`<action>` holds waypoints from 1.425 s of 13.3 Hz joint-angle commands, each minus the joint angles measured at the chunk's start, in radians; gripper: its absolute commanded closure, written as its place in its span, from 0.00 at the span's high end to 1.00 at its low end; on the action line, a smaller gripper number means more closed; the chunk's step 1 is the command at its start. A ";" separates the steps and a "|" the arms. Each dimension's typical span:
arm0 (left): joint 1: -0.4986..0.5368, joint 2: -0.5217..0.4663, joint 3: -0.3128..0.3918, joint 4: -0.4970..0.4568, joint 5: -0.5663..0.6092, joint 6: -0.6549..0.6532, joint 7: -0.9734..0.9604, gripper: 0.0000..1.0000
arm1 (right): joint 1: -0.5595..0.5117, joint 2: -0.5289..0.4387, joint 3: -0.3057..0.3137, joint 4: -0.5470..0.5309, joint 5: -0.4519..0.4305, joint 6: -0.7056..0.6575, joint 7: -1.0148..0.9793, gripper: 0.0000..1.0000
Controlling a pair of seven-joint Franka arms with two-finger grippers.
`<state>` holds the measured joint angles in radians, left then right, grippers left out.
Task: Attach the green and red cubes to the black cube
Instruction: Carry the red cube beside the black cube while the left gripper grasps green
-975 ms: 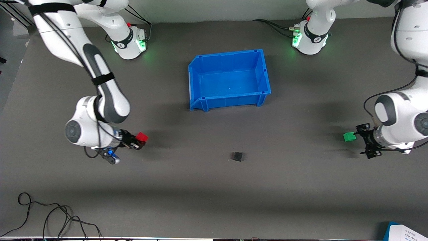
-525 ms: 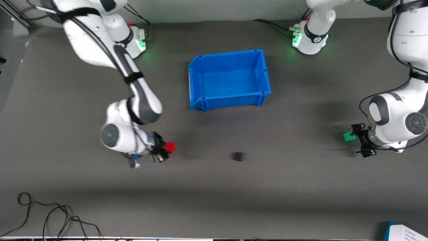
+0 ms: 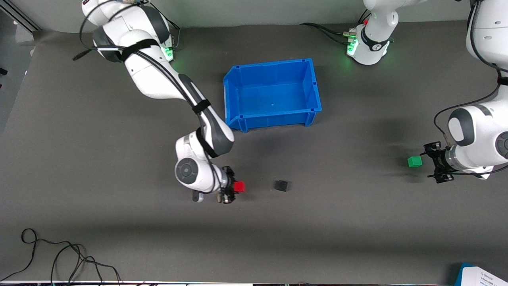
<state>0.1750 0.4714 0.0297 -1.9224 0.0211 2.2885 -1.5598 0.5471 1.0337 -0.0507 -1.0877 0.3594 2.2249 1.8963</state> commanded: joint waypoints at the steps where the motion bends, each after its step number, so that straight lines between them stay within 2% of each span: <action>1: -0.011 0.012 0.004 -0.023 0.048 -0.008 -0.009 0.92 | 0.008 0.108 0.046 0.158 0.016 0.051 0.118 0.12; 6: -0.014 0.039 0.004 -0.049 0.068 0.046 -0.009 0.92 | 0.068 0.127 0.054 0.166 0.010 0.068 0.211 0.12; 9: -0.029 0.052 0.004 -0.073 0.068 0.098 -0.011 0.89 | 0.095 0.161 0.052 0.167 0.006 0.171 0.222 0.13; 10: -0.029 0.052 0.004 -0.076 0.068 0.100 -0.011 0.75 | 0.099 0.167 0.049 0.167 0.003 0.173 0.219 0.13; 11: -0.028 0.052 0.004 -0.078 0.068 0.100 -0.010 0.58 | 0.099 0.167 0.049 0.167 -0.005 0.173 0.219 0.13; 12: -0.028 0.050 0.004 -0.078 0.068 0.100 -0.009 0.56 | 0.099 0.167 0.048 0.167 -0.011 0.173 0.219 0.13; 14: -0.025 0.050 0.004 -0.078 0.068 0.098 -0.009 0.58 | 0.099 0.169 0.048 0.167 -0.011 0.173 0.219 0.13; 17: -0.015 0.046 0.006 -0.078 0.068 0.098 -0.009 0.68 | 0.099 0.169 0.048 0.166 -0.013 0.170 0.219 0.13; 19: -0.015 0.049 0.006 -0.078 0.069 0.100 -0.009 0.67 | 0.097 0.166 0.043 0.164 -0.032 0.147 0.216 0.13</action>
<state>0.1612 0.5370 0.0325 -1.9801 0.0712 2.3741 -1.5592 0.6365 1.1807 0.0059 -0.9605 0.3539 2.3936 2.0887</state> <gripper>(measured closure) 0.317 0.604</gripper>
